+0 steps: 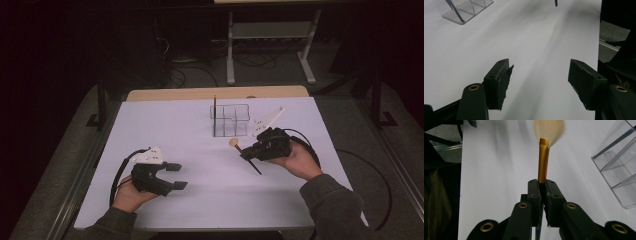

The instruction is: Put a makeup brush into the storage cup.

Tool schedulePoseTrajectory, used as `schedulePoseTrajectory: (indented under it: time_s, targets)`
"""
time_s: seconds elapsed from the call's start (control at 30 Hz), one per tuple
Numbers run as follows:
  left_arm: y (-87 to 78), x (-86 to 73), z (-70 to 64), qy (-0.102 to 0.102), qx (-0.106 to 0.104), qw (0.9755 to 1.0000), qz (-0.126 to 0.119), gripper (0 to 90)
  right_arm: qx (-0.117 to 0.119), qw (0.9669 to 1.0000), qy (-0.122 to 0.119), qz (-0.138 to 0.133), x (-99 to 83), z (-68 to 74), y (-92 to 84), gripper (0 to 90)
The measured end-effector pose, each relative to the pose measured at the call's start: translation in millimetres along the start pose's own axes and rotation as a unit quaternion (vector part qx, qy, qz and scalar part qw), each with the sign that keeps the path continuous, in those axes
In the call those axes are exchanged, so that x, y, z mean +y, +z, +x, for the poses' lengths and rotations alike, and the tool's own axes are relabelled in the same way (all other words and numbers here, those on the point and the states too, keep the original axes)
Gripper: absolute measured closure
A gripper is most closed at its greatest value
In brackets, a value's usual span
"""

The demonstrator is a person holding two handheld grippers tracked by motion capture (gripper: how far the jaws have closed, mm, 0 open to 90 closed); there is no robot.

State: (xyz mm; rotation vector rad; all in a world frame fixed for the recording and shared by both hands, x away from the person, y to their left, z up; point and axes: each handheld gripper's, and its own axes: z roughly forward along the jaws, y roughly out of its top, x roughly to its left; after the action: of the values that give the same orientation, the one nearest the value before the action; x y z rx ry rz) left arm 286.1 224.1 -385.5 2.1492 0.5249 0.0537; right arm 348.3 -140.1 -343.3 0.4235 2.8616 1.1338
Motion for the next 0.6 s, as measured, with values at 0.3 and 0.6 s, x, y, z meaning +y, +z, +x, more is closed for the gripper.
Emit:
schedulePoseTrajectory:
  time_s: [0.3,0.6]
  targets:
    - [-1.7,-4.4,1.4,-0.002,0.007,1.0,-0.001,30.0,0.001,1.0,0.003,-0.005,6.2,-2.4,-1.8,83.0]
    - [-2.6,-7.0,2.2,-0.009,0.013,0.9999,-0.001,27.7,-0.001,1.0,0.002,-0.009,12.0,-7.3,-4.4,83.0]
